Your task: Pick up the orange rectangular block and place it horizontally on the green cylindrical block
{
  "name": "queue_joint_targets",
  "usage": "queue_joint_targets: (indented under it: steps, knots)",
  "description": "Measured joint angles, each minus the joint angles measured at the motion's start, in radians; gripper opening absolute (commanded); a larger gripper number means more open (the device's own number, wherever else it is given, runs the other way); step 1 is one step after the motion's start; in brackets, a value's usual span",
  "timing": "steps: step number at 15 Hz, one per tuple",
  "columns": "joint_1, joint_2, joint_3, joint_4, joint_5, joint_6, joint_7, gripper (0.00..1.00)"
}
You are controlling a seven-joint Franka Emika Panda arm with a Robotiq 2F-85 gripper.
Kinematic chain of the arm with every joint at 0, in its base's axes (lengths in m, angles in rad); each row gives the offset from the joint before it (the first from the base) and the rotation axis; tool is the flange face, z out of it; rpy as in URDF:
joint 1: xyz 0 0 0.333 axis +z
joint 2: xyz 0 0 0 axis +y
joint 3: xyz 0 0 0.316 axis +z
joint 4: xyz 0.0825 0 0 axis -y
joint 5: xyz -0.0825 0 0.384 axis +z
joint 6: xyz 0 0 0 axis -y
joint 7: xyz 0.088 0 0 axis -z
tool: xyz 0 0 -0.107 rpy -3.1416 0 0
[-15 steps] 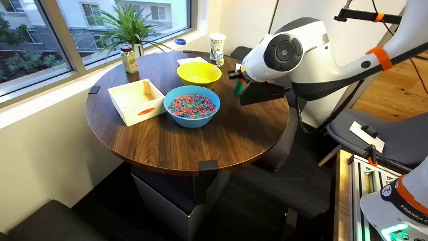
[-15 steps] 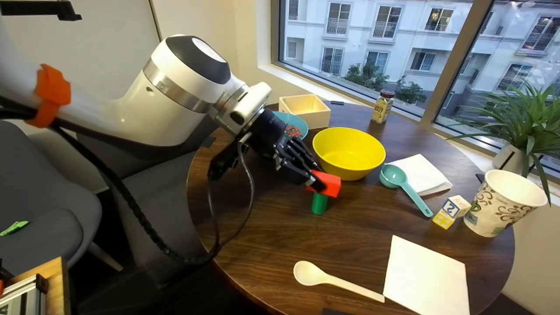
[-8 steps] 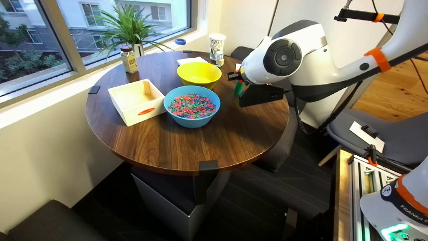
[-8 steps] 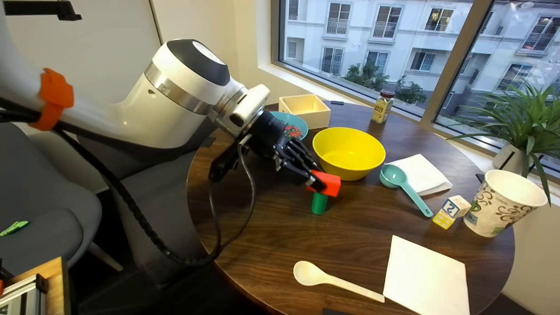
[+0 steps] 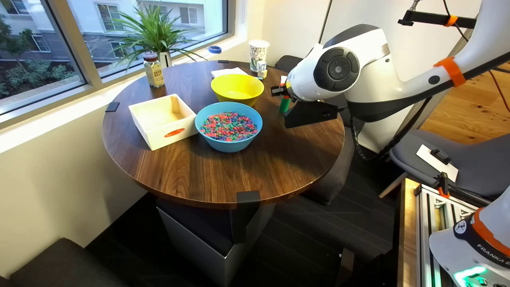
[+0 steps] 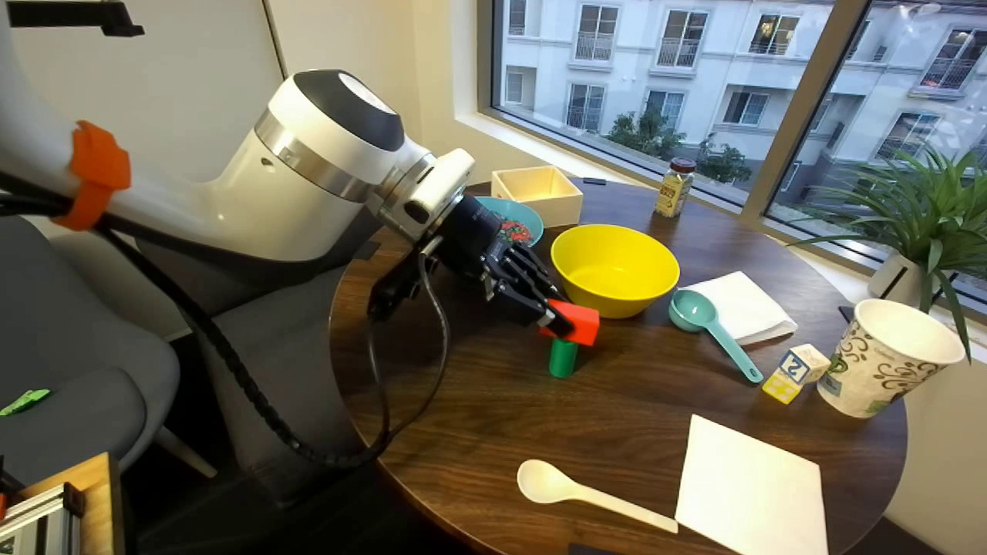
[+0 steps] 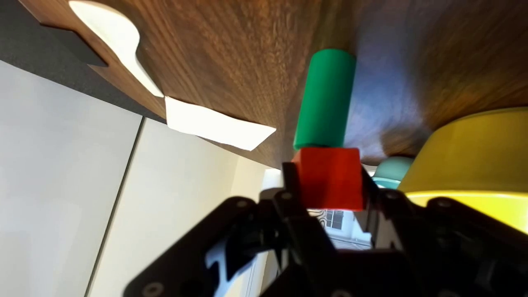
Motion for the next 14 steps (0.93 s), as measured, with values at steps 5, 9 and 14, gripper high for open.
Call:
queue_joint_targets:
  steps: [5,9,14]
  knots:
    - [0.000,0.000,0.000,0.000,-0.001,-0.002,0.002,0.34]
    - [0.000,0.000,0.000,-0.001,-0.002,-0.002,0.003,0.45]
    - [0.000,0.000,0.000,-0.002,-0.002,-0.002,0.004,0.60]
